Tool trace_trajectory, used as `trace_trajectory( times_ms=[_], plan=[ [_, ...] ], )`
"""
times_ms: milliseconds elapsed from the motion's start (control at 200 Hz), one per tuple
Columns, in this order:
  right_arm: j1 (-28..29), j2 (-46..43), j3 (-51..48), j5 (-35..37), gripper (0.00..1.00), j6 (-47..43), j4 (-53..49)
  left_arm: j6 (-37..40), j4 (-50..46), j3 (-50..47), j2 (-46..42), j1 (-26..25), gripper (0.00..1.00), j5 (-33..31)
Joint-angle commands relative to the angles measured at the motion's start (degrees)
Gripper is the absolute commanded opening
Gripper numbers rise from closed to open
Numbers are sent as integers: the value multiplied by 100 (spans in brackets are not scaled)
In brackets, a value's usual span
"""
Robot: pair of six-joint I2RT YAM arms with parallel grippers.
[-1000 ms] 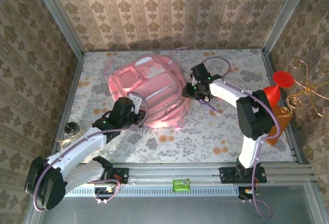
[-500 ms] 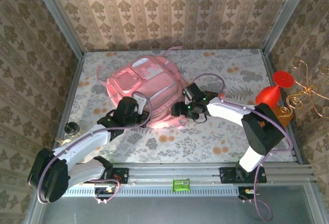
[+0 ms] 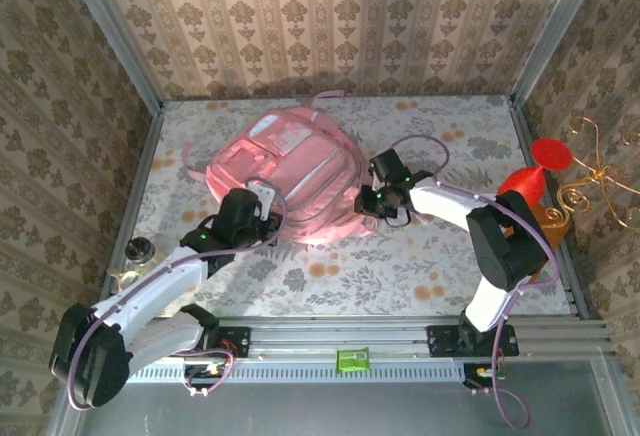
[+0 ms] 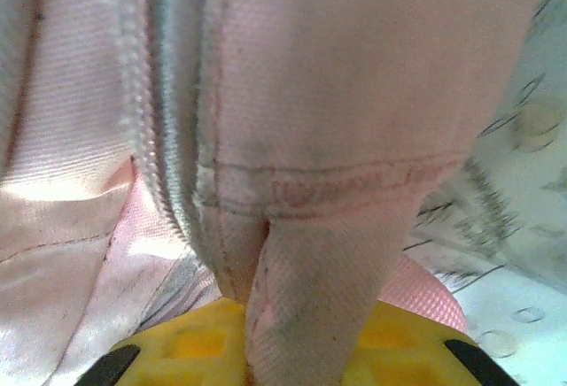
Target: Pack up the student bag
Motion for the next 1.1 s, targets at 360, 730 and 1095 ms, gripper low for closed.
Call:
trace_trajectory(
  times_ms=[360,730,1095],
  plan=[
    [-493,643,1204,644,25,-827,-840,-131,229,40,22,642,0,737],
    [-116,-514,172,71,71,-177,-426,-650,580,63,38,391,0,905],
    [223,265,40,-78,56,362,550,-505,338,61,-14,339,0,672]
  ],
)
